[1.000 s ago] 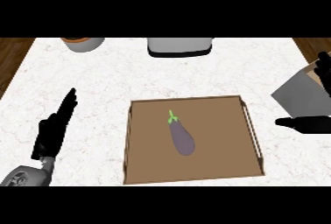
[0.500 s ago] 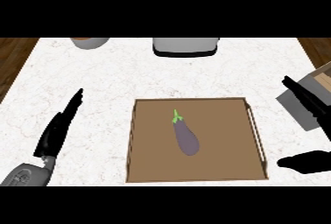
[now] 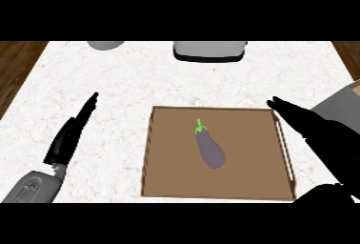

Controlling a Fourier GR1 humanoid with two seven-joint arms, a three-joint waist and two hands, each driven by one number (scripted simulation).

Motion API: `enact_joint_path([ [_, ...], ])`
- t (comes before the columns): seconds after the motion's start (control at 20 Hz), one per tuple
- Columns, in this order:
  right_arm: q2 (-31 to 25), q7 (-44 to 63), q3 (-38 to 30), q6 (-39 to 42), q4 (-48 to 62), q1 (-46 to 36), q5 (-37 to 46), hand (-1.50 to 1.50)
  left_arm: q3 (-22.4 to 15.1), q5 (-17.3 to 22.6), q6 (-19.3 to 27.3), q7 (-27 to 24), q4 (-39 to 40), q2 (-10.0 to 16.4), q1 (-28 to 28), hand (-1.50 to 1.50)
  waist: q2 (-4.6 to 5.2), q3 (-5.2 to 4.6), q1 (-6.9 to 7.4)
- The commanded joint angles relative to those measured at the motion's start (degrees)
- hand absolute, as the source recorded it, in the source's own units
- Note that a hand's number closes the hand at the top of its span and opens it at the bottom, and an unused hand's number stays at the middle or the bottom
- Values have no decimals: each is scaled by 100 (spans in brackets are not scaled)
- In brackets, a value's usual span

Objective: Pick the eggplant from the tray and place it in the cardboard box

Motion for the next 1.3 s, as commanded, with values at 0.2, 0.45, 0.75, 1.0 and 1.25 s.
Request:
enact_joint_path([
  [0.2, 1203, 2545, 876, 1009, 476, -1831, -339, -150, -41, -215, 71, -72, 56, -189, 44, 0, 4, 8, 76],
  [0.45, 1740, 2863, 1542, 939, 1152, -2068, 20, -150, 270, -53, -254, -250, 434, 6, -151, 0, 2, 11, -24],
  [0.75, 2642, 3110, 1826, 922, 2220, -2517, -61, -150, 191, -189, -118, -155, 392, -272, -176, 0, 4, 15, -51],
  [1.0, 2807, 2826, 1723, 956, 2600, -2375, -73, -150, 243, -324, -22, -129, 404, -359, -28, 0, -2, 23, -106],
  [1.25, 2926, 2404, 1779, 1048, 2986, -2394, 379, -150, 452, -263, -358, 26, 418, -202, -289, 0, -2, 26, -118],
])
